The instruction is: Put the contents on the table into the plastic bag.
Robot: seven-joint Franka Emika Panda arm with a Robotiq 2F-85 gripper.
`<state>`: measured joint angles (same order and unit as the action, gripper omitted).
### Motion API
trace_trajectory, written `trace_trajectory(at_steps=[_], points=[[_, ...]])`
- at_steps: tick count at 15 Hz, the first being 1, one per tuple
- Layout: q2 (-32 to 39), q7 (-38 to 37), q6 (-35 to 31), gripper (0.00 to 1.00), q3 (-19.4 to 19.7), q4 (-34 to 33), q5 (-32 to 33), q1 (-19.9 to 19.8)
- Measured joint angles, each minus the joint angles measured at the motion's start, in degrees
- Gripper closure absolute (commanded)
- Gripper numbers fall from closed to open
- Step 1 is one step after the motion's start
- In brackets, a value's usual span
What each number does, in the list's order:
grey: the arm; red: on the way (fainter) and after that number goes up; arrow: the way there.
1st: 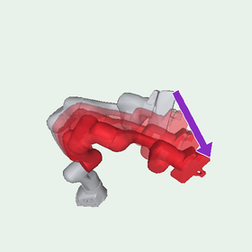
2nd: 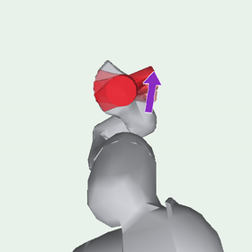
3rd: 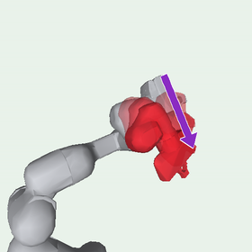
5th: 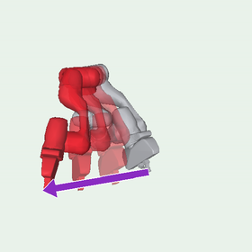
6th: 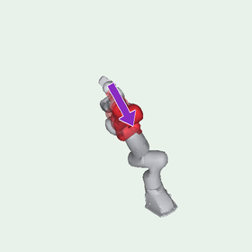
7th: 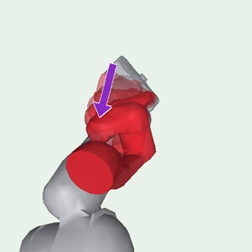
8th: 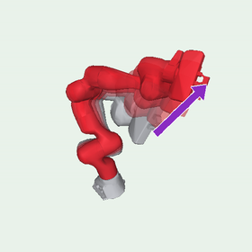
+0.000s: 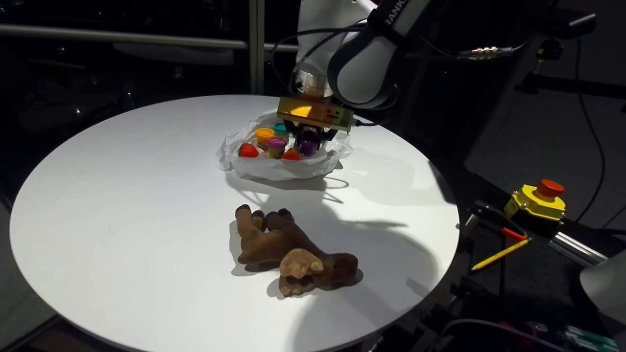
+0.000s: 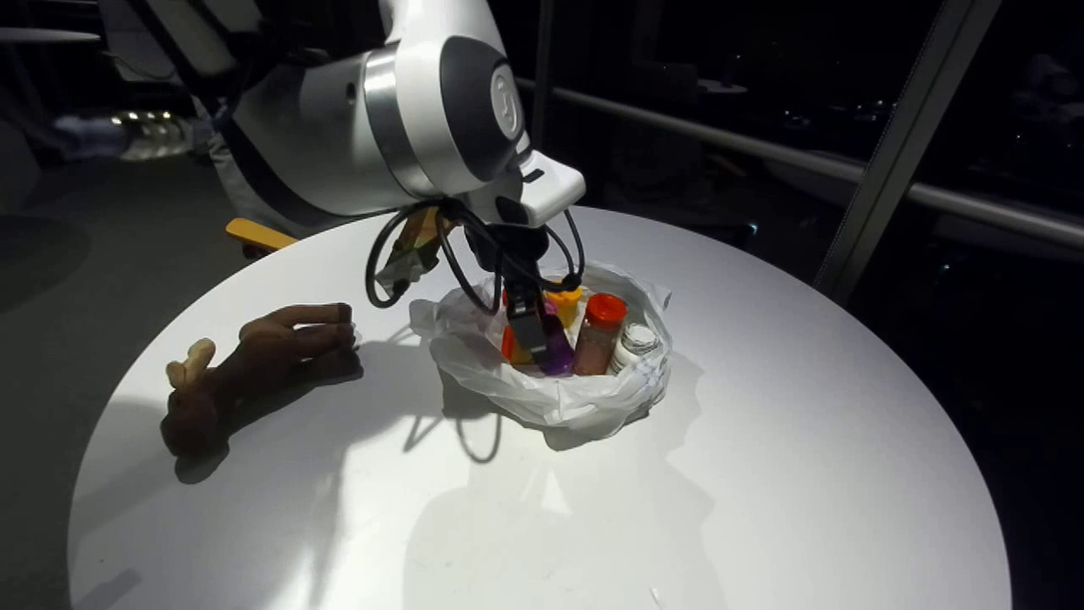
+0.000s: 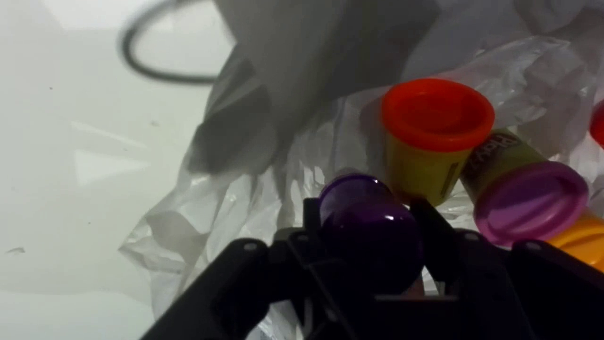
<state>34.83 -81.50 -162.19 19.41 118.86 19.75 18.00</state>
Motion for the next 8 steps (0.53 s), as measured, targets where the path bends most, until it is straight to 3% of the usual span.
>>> trace_trajectory(at_steps=[3, 4, 8], points=[[2.1, 0.6, 0.0, 0.75, -0.6, -0.5, -3.2, -1.0], [2.5, 0.8, 0.0, 0.30, -0.8, -0.9, -4.1, -1.4], [2.5, 2.2, 0.0, 0.04, -2.1, -1.5, -7.7, -2.7]])
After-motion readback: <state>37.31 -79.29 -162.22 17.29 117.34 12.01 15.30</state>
